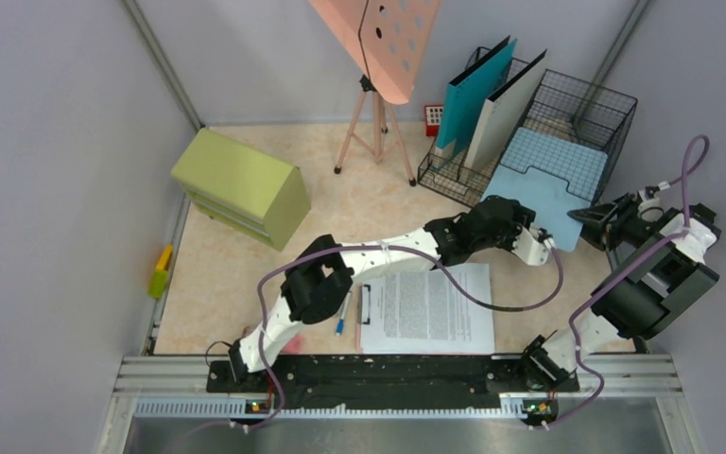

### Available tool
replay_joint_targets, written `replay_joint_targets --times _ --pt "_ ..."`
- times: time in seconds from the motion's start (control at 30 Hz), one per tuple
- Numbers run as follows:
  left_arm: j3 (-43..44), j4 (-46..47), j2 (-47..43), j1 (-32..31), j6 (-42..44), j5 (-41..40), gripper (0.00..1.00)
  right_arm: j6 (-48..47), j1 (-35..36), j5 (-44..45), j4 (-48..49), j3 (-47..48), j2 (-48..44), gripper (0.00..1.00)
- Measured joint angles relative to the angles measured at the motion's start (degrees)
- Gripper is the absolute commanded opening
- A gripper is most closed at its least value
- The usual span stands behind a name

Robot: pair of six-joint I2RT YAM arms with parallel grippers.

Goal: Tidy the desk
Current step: Place the folder in the storage box.

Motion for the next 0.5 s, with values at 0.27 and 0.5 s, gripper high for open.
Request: replay_joint_targets --times 0.27,0.5 --pt "4.0 2.1 4.3 0.1 4.0 -2.4 0.7 -2.8 0.0 0.0 -2.3 0.0 0.0 0.5" --pt "8.8 4.0 9.3 1.0 7.4 -4.4 0.72 -5.3 0.0 -0.3 -5.1 0.0 0.1 0.52"
